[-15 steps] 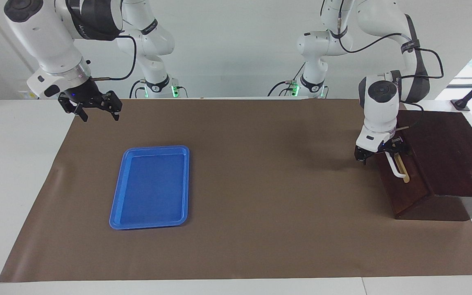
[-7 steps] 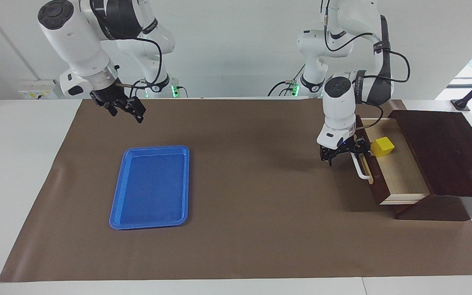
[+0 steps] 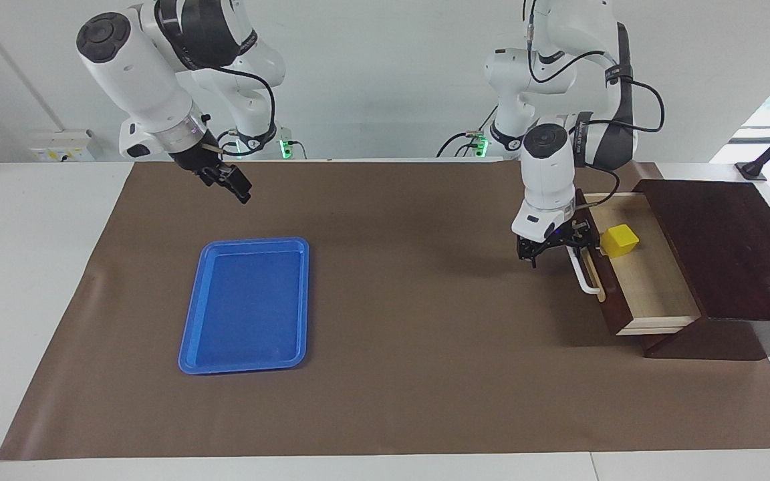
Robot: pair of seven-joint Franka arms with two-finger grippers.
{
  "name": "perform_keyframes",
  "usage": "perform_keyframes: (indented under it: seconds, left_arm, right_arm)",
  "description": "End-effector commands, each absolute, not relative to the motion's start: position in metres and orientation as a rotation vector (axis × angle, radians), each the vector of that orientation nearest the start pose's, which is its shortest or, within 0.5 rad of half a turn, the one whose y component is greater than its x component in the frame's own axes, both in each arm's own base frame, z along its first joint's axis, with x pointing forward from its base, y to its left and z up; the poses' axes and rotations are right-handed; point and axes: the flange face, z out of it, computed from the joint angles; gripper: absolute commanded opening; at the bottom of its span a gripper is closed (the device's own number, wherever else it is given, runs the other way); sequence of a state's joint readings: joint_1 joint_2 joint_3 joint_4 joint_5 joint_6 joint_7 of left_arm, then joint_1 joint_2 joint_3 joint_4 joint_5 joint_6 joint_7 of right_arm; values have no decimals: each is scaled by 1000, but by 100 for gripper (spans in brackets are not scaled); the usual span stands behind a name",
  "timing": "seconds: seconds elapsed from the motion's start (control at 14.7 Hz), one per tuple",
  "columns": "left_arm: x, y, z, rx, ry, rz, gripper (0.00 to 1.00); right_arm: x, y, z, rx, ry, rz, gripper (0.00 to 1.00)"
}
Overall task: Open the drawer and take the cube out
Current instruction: 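Pull the drawer open with the left gripper while the right gripper advances, then reach the left gripper into the drawer toward the yellow cube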
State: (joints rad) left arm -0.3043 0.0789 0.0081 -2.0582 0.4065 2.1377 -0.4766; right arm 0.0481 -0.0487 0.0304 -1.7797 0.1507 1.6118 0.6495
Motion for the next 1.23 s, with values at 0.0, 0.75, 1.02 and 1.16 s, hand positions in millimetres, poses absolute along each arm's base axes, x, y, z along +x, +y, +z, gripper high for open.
perform_keyframes:
  seconds: [0.0, 0.75, 1.02, 1.16]
  left_arm:
    - [580, -170, 472, -2924, -125, -133, 100]
    - [591, 13, 509, -3011, -419, -117, 100]
    - [577, 23, 465, -3014, -425, -107, 100]
    - [573, 25, 453, -3013, -431, -81, 100]
  right_arm:
    - [526, 56, 558, -2870, 911, 247, 100]
    - [533, 63, 551, -2736, 1141, 304, 100]
    - [540, 76, 542, -2584, 1354, 375, 100]
    - [544, 88, 536, -2510, 1432, 415, 100]
